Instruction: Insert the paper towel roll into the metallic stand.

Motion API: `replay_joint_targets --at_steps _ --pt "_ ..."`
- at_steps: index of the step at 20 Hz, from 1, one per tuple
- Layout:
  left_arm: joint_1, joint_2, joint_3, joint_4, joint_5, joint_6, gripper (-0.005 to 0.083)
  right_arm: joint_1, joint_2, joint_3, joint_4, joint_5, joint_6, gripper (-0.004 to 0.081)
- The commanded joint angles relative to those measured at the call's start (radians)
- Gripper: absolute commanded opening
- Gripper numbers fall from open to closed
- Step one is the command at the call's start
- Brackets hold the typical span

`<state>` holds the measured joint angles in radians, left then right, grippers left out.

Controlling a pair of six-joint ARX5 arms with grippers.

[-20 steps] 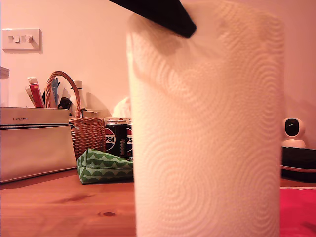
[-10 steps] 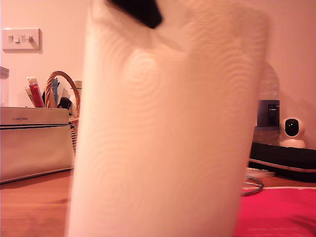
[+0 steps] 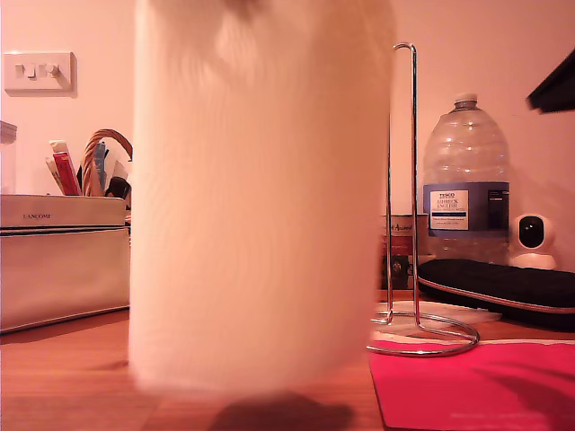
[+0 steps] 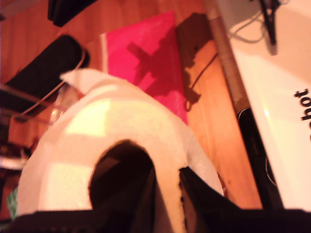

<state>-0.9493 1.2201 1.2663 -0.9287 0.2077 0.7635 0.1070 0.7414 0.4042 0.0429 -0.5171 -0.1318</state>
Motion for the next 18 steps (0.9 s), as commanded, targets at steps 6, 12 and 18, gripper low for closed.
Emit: replay_joint_targets --at_steps 6,12,18 --pt "0.055 -0.005 0.012 0.027 0.000 0.000 -0.0024 0.037 0.226 -0.150 0.311 0.011 0.000 0.0107" --pt "0.100 -0.005 0.012 0.067 0.001 0.000 -0.0024 0.072 0.430 -0.174 0.611 0.063 -0.019 0.0207" --pt "0.129 -0.005 0.014 0.082 0.028 0.000 -0.0024 0.142 0.639 -0.167 0.724 0.064 -0.071 0.0288"
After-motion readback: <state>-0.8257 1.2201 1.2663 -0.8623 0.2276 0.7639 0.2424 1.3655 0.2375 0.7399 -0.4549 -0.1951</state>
